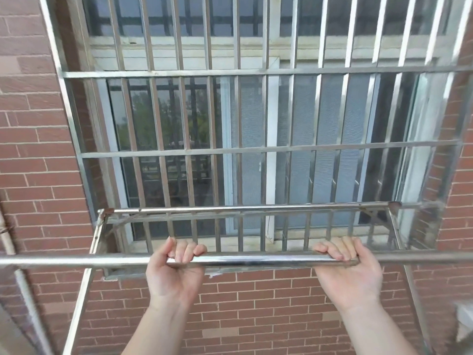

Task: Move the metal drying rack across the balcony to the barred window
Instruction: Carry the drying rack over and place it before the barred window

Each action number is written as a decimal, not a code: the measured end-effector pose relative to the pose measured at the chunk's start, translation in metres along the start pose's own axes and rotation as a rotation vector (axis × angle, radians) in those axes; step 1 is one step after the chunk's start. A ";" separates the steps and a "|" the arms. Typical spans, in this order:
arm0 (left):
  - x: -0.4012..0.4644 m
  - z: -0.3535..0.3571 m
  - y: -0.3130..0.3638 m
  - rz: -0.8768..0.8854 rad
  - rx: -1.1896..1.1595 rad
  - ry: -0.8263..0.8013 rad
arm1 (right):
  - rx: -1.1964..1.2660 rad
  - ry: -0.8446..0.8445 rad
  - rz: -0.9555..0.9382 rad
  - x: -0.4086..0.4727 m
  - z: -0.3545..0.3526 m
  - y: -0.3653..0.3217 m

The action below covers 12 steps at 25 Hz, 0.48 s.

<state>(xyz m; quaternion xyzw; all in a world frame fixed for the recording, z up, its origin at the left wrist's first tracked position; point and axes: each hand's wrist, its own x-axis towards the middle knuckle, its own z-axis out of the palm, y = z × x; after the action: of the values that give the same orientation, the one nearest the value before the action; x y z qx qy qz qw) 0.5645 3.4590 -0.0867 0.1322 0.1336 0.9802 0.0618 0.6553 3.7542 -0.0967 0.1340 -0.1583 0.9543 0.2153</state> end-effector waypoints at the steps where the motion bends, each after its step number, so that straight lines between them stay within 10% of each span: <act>1: -0.008 -0.001 0.000 0.006 0.014 0.004 | -0.013 0.009 -0.003 -0.007 0.000 -0.002; 12: -0.112 0.014 -0.006 0.040 -0.021 0.197 | 0.024 0.157 0.042 -0.100 0.016 -0.028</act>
<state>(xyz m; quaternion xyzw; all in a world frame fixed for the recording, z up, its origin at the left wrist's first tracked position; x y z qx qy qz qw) 0.6760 3.4510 -0.1026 0.0373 0.1262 0.9908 0.0302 0.7577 3.7357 -0.1080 0.0578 -0.1323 0.9680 0.2052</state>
